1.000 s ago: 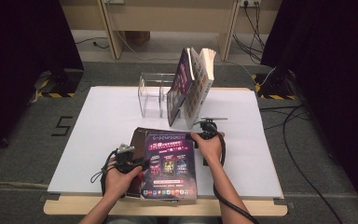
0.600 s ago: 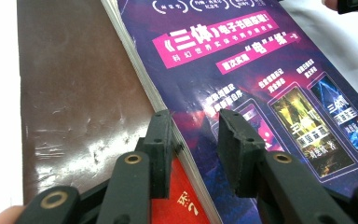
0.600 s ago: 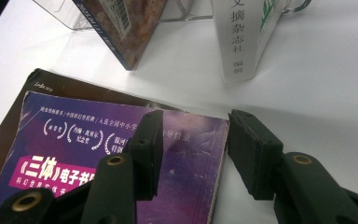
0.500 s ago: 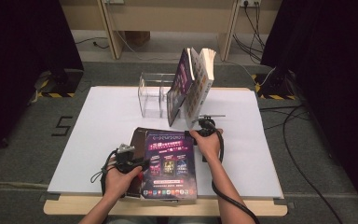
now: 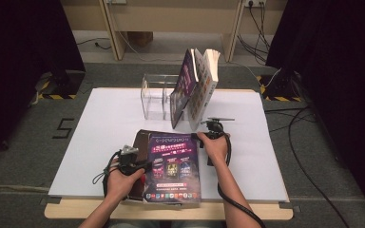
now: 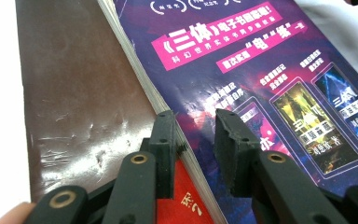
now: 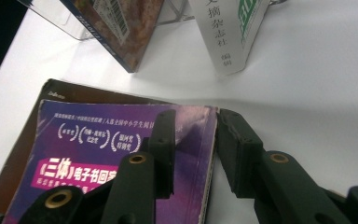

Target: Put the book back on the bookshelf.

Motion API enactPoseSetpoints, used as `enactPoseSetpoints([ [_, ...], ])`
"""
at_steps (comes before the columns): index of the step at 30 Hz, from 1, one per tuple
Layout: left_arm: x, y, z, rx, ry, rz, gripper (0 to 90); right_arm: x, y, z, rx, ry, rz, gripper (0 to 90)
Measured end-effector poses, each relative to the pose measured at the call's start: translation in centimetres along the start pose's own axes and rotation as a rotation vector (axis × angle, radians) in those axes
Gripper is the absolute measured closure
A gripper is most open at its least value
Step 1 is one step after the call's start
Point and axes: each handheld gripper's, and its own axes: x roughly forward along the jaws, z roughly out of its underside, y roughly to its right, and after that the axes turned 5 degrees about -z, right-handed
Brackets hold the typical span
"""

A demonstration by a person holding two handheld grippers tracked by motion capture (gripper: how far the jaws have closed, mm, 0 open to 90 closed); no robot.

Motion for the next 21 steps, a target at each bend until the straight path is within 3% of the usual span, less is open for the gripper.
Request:
enactPoseSetpoints([
  [6,0.0,0.1,-0.1,0.002,-0.005,-0.005,68.7,-0.8,-0.1,0.1,0.022,0.02,-0.054,69.2],
  [8,0.0,0.1,-0.1,0.001,-0.004,-0.006,68.7,-1.2,-0.3,0.2,0.062,0.016,-0.079,69.2],
  [10,0.0,0.1,-0.1,0.0,-0.005,-0.005,68.7,-1.3,-0.3,0.2,0.043,0.022,-0.09,68.9],
  [14,0.0,0.0,-0.1,-0.006,-0.008,0.0,68.6,-1.6,-0.4,0.4,0.068,0.004,-0.117,68.3],
  [16,0.0,-0.1,-0.1,-0.006,-0.008,-0.001,68.6,-1.6,-0.4,0.6,0.086,-0.01,-0.18,68.1],
  [21,-0.1,-0.1,0.0,-0.005,-0.002,-0.005,68.5,-1.5,-0.9,0.8,0.047,-0.034,-0.154,68.3],
])
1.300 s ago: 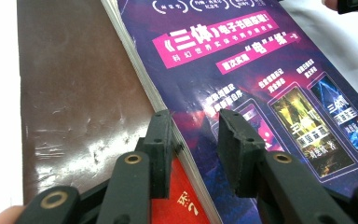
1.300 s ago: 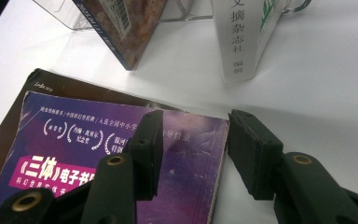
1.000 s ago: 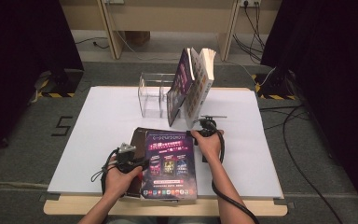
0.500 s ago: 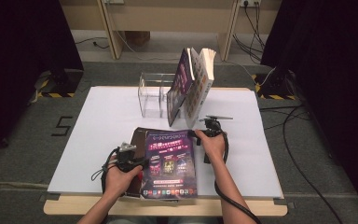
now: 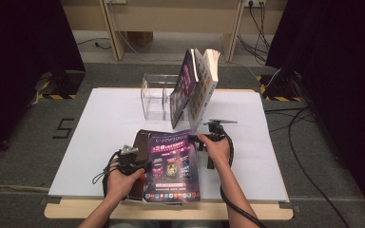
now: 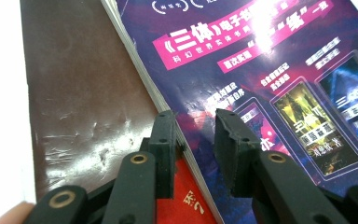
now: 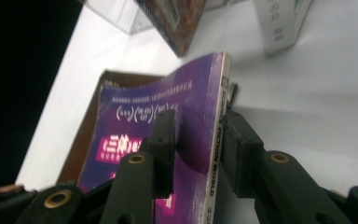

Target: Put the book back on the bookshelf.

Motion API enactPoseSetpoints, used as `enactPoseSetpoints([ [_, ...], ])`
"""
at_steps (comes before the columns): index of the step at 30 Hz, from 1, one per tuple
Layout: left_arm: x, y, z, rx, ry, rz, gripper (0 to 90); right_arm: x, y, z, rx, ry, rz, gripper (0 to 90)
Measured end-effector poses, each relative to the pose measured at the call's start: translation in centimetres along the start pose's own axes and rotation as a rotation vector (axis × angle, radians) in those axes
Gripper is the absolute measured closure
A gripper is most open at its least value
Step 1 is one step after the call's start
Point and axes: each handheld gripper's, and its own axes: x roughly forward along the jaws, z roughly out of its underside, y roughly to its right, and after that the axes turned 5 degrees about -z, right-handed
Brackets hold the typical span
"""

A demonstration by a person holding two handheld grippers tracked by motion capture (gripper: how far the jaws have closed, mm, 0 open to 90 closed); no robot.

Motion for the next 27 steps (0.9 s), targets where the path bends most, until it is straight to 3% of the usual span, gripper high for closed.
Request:
enactPoseSetpoints([
  [11,-0.2,-0.1,0.2,-0.01,0.01,-0.003,67.9,-0.1,-0.9,-0.2,-0.006,-0.035,0.009,80.1],
  [14,-0.3,-0.2,0.3,-0.01,0.018,0.012,65.5,-0.3,-1.2,-0.2,0.003,-0.021,-0.006,82.2],
  [16,-0.7,-0.4,0.4,-0.018,0.044,0.044,63.9,-0.5,-1.6,-0.1,0.001,-0.014,-0.001,82.7],
  [19,-1.7,-0.4,0.4,-0.019,0.092,0.057,62.7,-0.9,-2.1,0.1,0.009,0.006,-0.002,83.1],
  [27,-3.3,-1.5,1.6,-0.029,0.129,0.028,56.3,-2.1,-4.1,0.7,-0.051,0.074,-0.01,83.4],
])
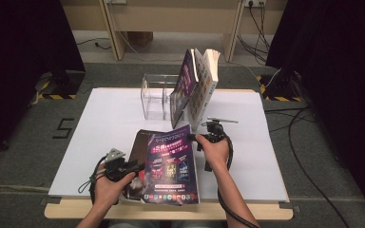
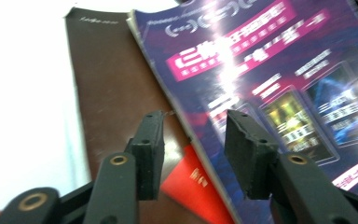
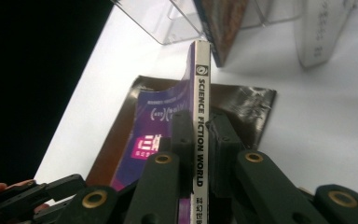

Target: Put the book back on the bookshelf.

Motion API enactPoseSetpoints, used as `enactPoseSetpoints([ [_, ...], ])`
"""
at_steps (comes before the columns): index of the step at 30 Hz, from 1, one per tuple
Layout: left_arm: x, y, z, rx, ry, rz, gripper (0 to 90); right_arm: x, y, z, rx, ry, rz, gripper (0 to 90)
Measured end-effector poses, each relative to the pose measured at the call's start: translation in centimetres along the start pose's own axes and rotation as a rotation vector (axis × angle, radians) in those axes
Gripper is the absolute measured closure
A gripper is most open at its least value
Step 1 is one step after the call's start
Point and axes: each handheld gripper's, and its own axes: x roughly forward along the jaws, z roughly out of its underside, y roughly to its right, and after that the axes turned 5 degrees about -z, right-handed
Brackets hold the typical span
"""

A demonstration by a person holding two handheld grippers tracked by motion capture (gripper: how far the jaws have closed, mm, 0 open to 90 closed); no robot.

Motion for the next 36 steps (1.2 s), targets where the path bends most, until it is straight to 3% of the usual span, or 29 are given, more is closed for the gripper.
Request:
enactPoseSetpoints([
  [7,-0.4,-0.7,0.3,-0.043,0.007,0.004,49.1,-0.9,-1.8,0.0,-0.067,0.058,-0.014,83.5],
  [25,-0.3,-0.7,0.4,-0.043,0.03,-0.006,47.1,-3.7,-5.9,-1.3,-0.211,0.254,-0.028,83.5],
  [36,-0.2,-0.7,0.5,-0.04,0.029,-0.009,47.1,-4.0,-7.6,-2.2,-0.28,0.345,0.008,83.5],
])
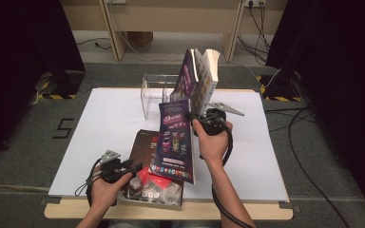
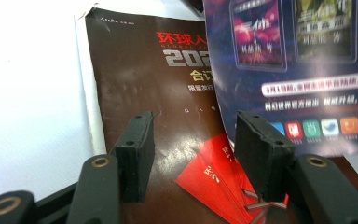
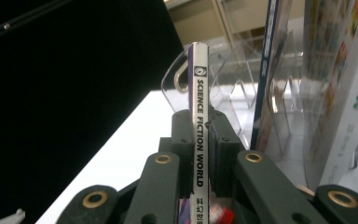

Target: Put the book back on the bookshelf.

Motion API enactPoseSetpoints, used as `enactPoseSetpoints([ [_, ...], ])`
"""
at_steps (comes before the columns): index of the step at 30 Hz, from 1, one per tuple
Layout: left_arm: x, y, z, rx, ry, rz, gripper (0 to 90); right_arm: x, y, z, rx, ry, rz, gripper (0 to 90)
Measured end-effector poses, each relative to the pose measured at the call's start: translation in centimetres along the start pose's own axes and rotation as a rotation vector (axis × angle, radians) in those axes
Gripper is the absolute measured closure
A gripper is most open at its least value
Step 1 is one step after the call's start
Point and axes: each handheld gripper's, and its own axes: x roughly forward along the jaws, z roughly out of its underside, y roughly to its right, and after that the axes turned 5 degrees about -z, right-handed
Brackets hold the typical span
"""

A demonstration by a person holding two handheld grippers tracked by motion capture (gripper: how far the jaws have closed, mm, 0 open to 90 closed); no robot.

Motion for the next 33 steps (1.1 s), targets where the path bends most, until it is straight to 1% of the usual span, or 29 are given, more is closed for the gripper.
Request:
enactPoseSetpoints([
  [9,0.0,0.0,0.0,0.002,0.002,0.0,47.1,-0.2,-0.9,-1.2,-0.04,0.063,0.028,83.5],
  [14,0.0,0.1,0.1,0.004,0.001,0.001,47.0,-0.1,-1.1,-1.9,-0.036,0.082,0.026,83.5],
  [19,0.1,0.1,0.1,0.004,0.001,0.0,47.0,0.1,-1.4,-2.4,-0.043,0.106,0.029,83.5],
  [27,0.0,0.0,0.1,0.006,0.003,0.0,47.0,0.8,-1.8,-3.4,-0.061,0.136,0.041,83.5],
  [33,0.0,0.0,0.0,0.002,0.005,0.002,47.1,1.3,-2.0,-4.0,-0.058,0.147,0.045,83.6],
])
